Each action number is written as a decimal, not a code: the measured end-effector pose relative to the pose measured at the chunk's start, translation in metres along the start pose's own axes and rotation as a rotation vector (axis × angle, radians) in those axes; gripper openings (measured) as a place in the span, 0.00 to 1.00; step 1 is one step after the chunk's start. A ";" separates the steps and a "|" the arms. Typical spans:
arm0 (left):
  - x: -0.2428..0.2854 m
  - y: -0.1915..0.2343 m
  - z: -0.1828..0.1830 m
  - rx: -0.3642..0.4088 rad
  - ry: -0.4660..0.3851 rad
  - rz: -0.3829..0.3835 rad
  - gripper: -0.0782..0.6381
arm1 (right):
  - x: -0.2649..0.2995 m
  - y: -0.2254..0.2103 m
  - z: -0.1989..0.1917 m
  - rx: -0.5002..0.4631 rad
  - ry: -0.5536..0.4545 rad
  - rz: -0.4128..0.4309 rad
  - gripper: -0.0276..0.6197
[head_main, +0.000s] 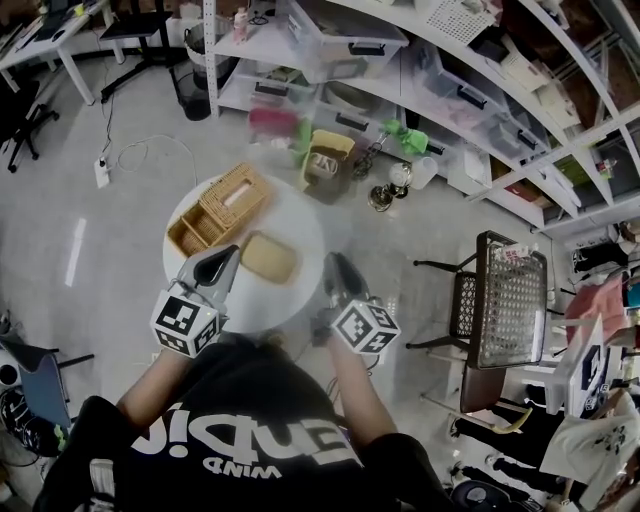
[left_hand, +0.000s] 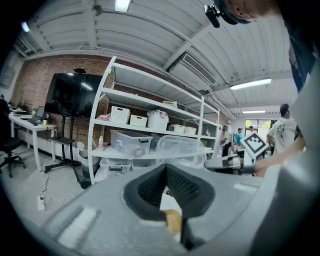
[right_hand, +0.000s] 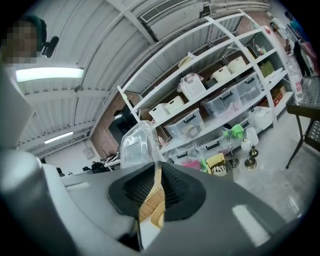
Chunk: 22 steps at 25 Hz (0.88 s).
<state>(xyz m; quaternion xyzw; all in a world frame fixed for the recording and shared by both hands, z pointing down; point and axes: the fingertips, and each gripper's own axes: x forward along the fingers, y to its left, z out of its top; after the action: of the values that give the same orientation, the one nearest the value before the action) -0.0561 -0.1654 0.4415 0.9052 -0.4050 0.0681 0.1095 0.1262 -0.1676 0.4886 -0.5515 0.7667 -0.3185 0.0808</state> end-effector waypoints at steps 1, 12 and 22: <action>0.000 0.000 0.002 0.000 -0.004 -0.002 0.11 | -0.004 0.003 0.005 -0.013 -0.012 -0.001 0.10; -0.004 -0.004 0.021 0.014 -0.041 -0.008 0.11 | -0.043 0.031 0.028 -0.124 -0.070 0.008 0.11; -0.022 0.003 0.027 0.013 -0.068 0.020 0.11 | -0.067 0.038 0.030 -0.259 -0.122 -0.057 0.10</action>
<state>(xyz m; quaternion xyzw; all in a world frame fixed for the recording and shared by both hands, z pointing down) -0.0721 -0.1588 0.4117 0.9035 -0.4172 0.0410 0.0889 0.1358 -0.1121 0.4277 -0.5970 0.7792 -0.1851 0.0464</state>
